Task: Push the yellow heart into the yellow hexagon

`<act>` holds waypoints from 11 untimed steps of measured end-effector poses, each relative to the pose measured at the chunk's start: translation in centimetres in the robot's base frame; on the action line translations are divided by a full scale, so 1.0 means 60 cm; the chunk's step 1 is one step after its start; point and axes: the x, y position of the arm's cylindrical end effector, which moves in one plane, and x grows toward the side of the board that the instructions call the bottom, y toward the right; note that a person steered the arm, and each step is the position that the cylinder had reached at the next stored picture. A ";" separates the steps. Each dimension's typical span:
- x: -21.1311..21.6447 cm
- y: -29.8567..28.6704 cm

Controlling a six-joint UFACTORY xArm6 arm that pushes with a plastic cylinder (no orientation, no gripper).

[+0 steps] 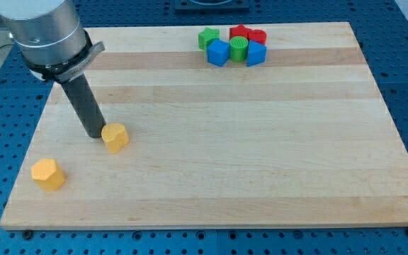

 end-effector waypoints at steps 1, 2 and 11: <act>-0.061 0.048; -0.059 0.097; 0.089 -0.069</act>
